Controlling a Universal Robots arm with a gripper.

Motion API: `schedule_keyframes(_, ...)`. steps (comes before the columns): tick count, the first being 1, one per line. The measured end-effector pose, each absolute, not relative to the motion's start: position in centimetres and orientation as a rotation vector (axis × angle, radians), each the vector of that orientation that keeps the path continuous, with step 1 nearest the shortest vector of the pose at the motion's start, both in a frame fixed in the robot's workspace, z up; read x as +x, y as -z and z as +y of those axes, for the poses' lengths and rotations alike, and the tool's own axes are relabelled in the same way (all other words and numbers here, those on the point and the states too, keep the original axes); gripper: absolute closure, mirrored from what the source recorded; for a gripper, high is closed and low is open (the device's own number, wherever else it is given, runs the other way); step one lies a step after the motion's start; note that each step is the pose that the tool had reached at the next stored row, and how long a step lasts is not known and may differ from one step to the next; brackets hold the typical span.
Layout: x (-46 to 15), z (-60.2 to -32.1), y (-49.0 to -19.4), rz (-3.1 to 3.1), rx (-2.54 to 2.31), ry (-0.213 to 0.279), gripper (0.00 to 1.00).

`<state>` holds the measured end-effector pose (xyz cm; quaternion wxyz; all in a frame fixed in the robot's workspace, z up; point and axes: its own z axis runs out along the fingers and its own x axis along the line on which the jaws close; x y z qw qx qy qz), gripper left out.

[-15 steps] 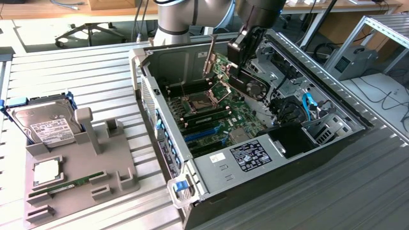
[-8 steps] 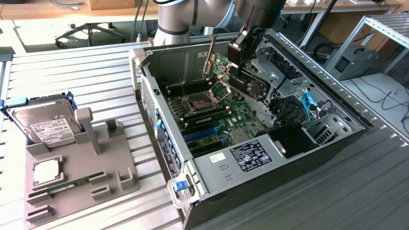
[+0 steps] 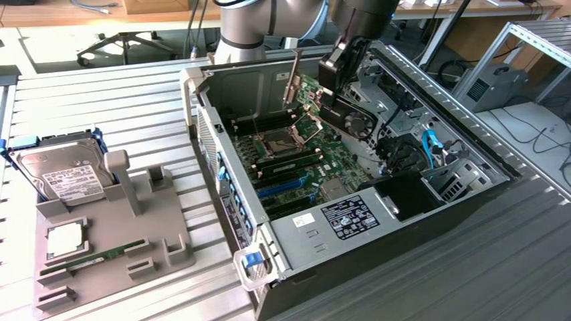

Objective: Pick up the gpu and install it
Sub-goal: 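Insert the gpu into the slot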

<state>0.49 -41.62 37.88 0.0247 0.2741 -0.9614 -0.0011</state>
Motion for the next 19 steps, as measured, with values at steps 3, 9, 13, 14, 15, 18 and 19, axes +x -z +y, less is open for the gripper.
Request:
schedule_keyframes(3, 0.49, -41.62, -37.88, -2.971, 0.856, 0.003, 0.73)
schedule_keyframes(9, 0.49, -41.62, -37.88, -2.965, 0.877, 0.003, 0.73)
schedule_keyframes(13, 0.49, -41.62, -37.88, -2.961, 0.891, 0.002, 0.73)
schedule_keyframes(14, 0.49, -41.62, -37.88, -2.960, 0.894, 0.002, 0.73)
schedule_keyframes(15, 0.49, -41.62, -37.88, -2.958, 0.899, 0.002, 0.73)
schedule_keyframes(18, 0.49, -41.62, -37.88, -2.955, 0.910, 0.002, 0.73)
schedule_keyframes(19, 0.49, -41.62, -37.88, -2.954, 0.914, 0.002, 0.73)
